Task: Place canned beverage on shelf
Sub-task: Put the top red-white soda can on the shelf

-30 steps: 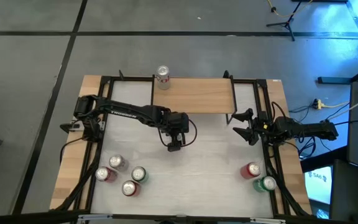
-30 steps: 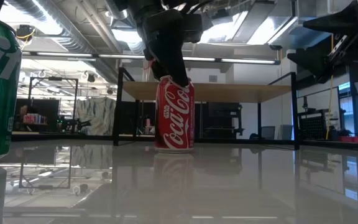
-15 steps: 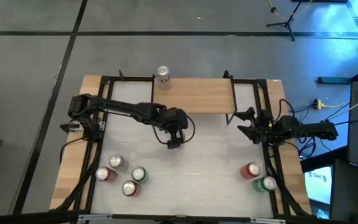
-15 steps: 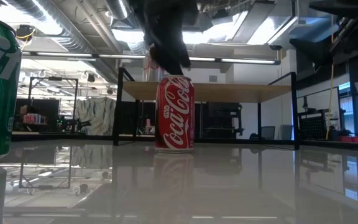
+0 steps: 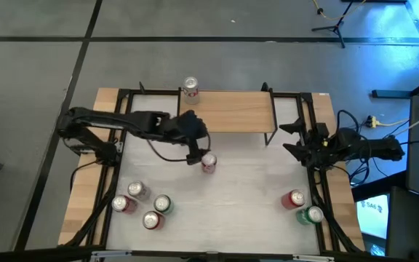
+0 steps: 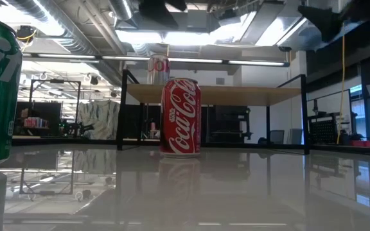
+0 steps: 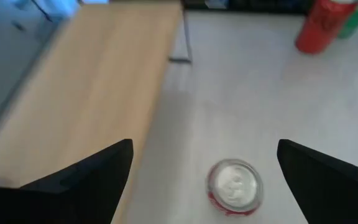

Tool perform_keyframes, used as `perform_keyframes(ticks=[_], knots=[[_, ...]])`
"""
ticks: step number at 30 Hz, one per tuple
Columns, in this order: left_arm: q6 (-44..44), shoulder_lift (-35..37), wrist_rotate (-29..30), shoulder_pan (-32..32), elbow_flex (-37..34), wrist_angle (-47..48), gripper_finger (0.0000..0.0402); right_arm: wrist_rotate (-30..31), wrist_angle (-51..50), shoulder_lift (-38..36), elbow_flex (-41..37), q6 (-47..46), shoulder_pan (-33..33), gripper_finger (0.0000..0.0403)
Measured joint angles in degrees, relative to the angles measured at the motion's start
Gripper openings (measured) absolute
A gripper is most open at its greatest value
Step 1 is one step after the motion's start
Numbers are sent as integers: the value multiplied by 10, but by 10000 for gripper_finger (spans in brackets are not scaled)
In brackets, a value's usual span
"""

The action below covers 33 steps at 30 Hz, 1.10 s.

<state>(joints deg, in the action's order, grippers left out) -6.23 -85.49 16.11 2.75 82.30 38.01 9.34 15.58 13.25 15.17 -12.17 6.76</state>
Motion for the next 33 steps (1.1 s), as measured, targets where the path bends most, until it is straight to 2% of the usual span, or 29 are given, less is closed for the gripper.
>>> perform_keyframes(ticks=[4, 7, 13, 21, 28, 33], knots=[[23, 45, 66, 20, -8, -2, 387, 0, -12, 96, 59, 7, 0, 381], [23, 83, 89, 34, -28, 0, 387, 0, -14, 174, 104, 15, 0, 381], [-12, 176, 96, 51, -133, -28, 387, -1, -57, 336, 221, 39, 0, 381], [-42, 279, 98, 67, -288, -132, 387, -53, -190, 536, 405, 47, 0, 381], [-56, 312, 97, 74, -345, -172, 387, -75, -307, 672, 526, 102, 0, 381], [-58, 312, 97, 74, -359, -181, 387, -75, -338, 736, 566, 137, 0, 381]])
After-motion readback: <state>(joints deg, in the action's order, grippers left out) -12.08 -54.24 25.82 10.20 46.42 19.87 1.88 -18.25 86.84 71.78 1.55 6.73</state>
